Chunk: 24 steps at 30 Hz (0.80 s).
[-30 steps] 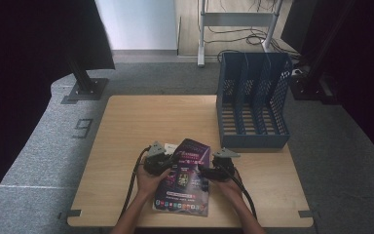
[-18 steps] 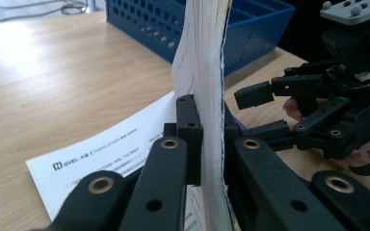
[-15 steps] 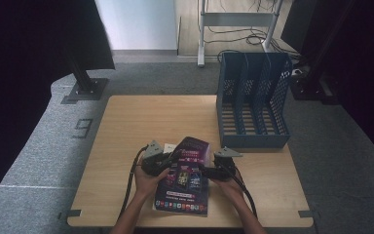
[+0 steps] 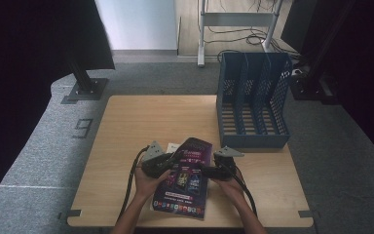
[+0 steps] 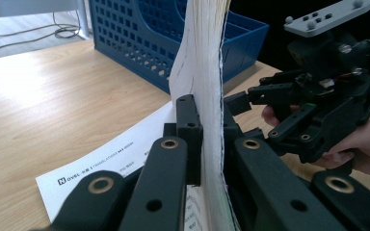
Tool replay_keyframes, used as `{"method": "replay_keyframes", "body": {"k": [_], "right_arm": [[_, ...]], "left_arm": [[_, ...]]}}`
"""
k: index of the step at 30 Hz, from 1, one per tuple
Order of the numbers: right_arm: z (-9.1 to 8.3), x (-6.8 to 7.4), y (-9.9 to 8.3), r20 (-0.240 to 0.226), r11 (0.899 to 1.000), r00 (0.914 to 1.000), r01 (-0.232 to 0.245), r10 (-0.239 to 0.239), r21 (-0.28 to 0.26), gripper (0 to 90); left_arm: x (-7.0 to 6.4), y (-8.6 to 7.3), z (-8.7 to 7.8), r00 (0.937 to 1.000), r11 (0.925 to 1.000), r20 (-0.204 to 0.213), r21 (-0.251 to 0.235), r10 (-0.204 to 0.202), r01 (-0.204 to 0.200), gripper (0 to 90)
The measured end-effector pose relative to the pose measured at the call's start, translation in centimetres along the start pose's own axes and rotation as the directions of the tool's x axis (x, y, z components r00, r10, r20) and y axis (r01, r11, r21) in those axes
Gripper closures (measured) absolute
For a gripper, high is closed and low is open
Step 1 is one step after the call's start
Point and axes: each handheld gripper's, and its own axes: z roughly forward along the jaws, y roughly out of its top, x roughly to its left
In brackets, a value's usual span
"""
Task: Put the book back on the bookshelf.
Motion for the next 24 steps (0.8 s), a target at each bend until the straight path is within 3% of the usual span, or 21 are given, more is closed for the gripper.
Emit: {"method": "replay_keyframes", "body": {"k": [8, 24], "right_arm": [[-0.11, 0.0, 0.12, -0.01, 1.0, 0.9999, -0.005, 0.005, 0.001, 16.6], [-0.57, -0.1, 0.34, -0.053, 0.999, 0.9982, -0.028, 0.027, -0.018, 15.4]], "left_arm": [[-0.68, 0.43, -0.31, 0.9997, 0.9997, 0.004, -0.01, 0.023, -0.023, 86.6], [-1.05, 0.88, -0.97, 0.9992, 0.9989, 0.02, -0.034, 0.034, -0.033, 86.6]]}}
